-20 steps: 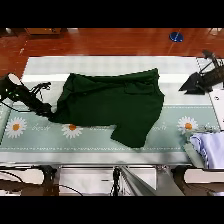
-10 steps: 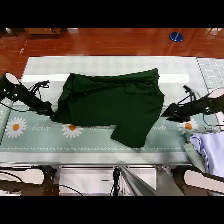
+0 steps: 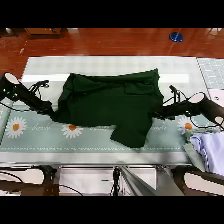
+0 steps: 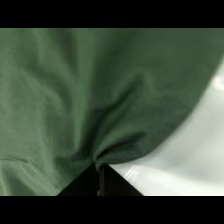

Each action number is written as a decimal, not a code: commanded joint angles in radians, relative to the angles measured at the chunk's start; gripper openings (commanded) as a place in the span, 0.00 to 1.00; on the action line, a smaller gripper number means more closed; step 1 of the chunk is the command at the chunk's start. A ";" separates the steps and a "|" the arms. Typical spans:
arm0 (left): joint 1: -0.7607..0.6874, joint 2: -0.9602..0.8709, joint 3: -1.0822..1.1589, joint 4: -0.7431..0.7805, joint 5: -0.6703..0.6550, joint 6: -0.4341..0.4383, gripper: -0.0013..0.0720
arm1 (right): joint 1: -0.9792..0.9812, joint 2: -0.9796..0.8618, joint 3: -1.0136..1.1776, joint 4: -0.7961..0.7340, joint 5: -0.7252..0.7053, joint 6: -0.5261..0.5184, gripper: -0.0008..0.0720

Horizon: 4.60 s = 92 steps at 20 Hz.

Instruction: Fold the shirts.

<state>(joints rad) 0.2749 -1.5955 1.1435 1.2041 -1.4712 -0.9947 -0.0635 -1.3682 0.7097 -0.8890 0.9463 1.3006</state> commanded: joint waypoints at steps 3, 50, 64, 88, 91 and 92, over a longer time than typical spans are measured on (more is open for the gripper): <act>0.018 0.096 0.096 -0.192 0.024 -0.012 0.04 | -0.014 0.211 0.088 0.006 0.007 -0.021 0.04; -0.100 0.602 -0.198 -0.290 0.476 -0.335 0.04 | -0.145 0.075 0.821 -0.382 0.375 0.189 0.04; -0.198 0.194 -0.118 -0.512 1.012 -0.145 0.04 | -0.095 -0.265 0.821 -0.381 -0.106 0.179 0.04; -0.205 -0.142 0.277 -0.450 0.525 -0.102 0.04 | -0.098 -0.269 0.822 -0.520 0.136 0.129 0.04; -0.179 -0.138 0.318 -0.290 0.264 -0.219 0.04 | -0.098 -0.231 0.822 -0.587 0.345 0.148 0.04; -0.177 -0.139 0.317 -0.255 0.206 -0.233 0.04 | -0.098 -0.232 0.819 -0.586 0.374 0.155 0.04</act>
<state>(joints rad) 0.0731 -1.7351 1.4246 0.8215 -0.9707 -1.1385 -0.1608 -1.6283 1.5318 -1.4178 1.1290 1.4338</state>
